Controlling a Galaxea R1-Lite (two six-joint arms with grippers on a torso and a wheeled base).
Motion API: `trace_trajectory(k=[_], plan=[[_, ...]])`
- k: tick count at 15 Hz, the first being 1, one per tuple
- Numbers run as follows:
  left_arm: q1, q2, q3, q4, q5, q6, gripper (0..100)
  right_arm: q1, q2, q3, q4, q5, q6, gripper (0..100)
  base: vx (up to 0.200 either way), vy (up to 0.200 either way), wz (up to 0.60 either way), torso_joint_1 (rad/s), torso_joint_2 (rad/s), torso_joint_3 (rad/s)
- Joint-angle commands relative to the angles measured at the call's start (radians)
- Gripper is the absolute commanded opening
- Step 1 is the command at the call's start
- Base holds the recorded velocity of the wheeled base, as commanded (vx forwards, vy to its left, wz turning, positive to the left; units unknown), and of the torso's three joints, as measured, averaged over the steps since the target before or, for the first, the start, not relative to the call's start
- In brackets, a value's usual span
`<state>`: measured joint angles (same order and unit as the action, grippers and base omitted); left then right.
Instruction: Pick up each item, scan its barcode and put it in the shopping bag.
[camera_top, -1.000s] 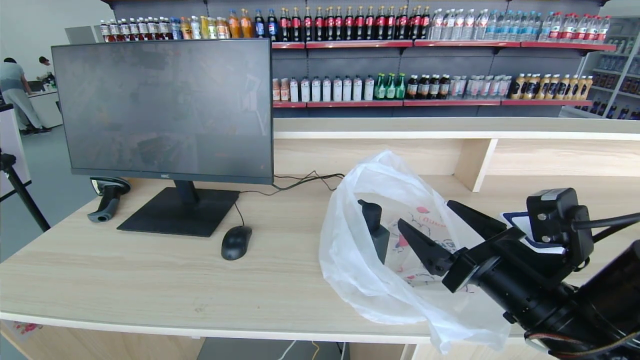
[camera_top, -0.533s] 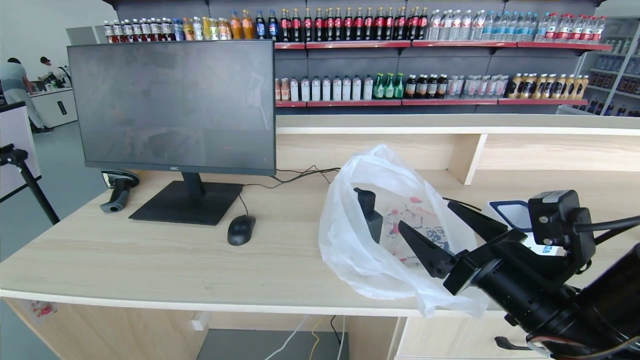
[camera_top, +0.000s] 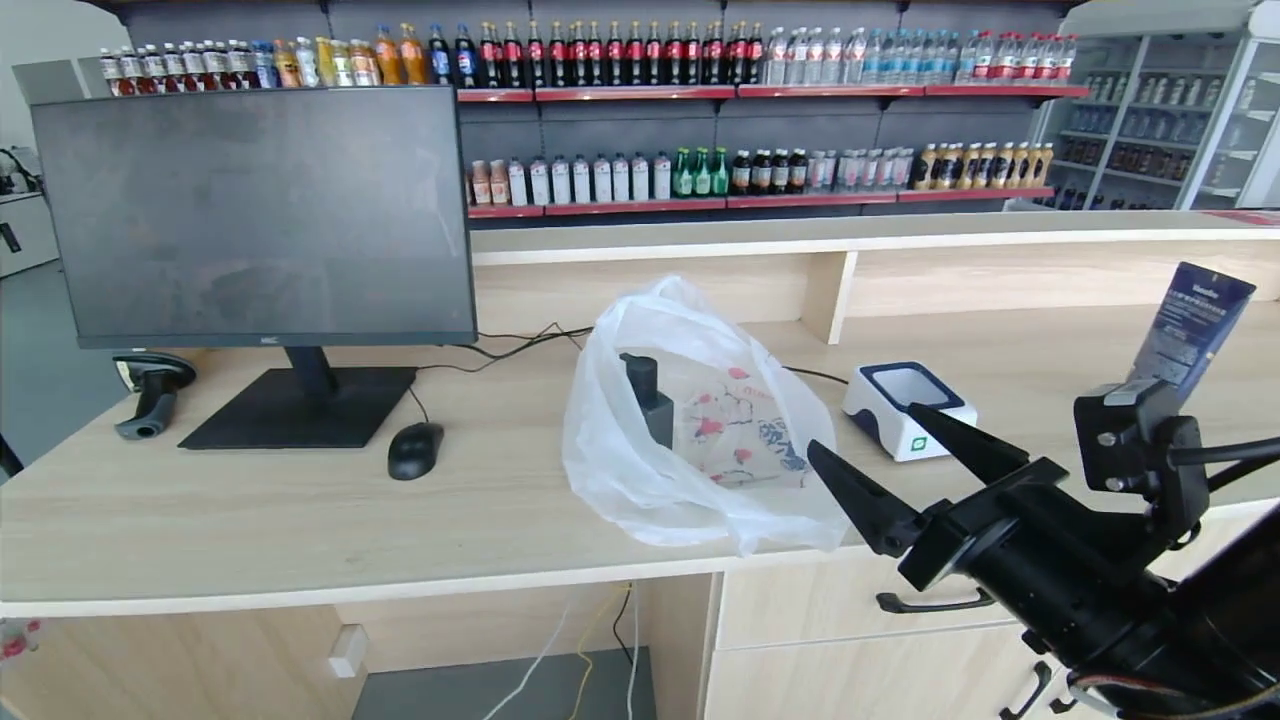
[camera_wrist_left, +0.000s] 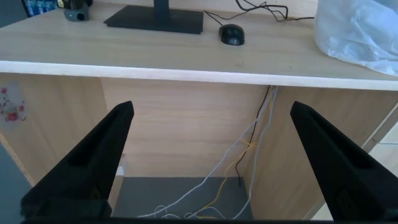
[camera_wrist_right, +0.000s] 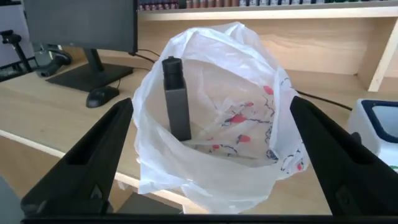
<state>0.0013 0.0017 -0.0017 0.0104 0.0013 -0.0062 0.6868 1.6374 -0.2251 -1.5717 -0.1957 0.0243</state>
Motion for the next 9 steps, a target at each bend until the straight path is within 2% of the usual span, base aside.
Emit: trace_trajectory(k=[1,9], plan=[[0.000,0.000,0.000,0.000,0.000,0.000,100,0.000,-0.005,-0.002,0.001,0.001,0.000,100,0.000,-0.200,0.00,0.002,0.00,0.002],[0.000,0.000,0.000,0.000,0.000,0.000,100,-0.013,-0.021,0.012,0.001,0.001,-0.001,100,0.000,-0.200,0.00,0.001,0.00,0.004]])
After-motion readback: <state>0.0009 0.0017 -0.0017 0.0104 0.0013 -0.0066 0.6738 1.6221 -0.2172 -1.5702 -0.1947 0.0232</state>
